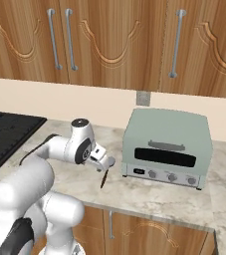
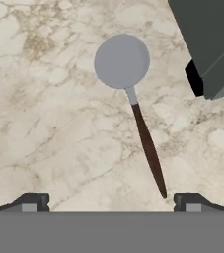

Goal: Take the fork and place it on the left side of the plate. Then take the spoon and place it on the right side of the plate. Make sure they're directly next to the plate.

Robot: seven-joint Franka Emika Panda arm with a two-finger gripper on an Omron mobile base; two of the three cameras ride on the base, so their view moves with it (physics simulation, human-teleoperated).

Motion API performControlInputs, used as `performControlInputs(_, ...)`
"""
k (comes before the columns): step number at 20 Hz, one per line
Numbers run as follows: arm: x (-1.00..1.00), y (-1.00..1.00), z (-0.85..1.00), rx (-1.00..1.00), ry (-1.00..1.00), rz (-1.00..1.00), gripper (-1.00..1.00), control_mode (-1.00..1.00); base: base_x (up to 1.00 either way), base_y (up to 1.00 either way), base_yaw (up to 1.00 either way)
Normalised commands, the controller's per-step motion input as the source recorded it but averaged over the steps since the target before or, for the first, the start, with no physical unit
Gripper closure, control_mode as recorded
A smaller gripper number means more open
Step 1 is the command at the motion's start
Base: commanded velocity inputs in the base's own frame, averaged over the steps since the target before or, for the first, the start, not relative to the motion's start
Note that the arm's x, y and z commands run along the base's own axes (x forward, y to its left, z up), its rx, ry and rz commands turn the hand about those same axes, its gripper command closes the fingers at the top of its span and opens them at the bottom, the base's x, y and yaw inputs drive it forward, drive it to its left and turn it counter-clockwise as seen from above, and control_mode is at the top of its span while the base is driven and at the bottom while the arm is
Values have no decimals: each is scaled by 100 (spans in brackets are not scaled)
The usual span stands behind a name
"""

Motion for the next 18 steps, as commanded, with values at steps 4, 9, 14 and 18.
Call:
performControlInputs(4,30,-15,-29,-9,0,0,-100,-100,0,0,0)
performControlInputs(9,9,-15,-22,-3,0,0,-100,-100,0,0,0)
performControlInputs(14,0,-22,-28,0,0,0,-100,-100,0,0,0)
performControlInputs(18,4,-11,-29,0,0,0,-100,-100,0,0,0)
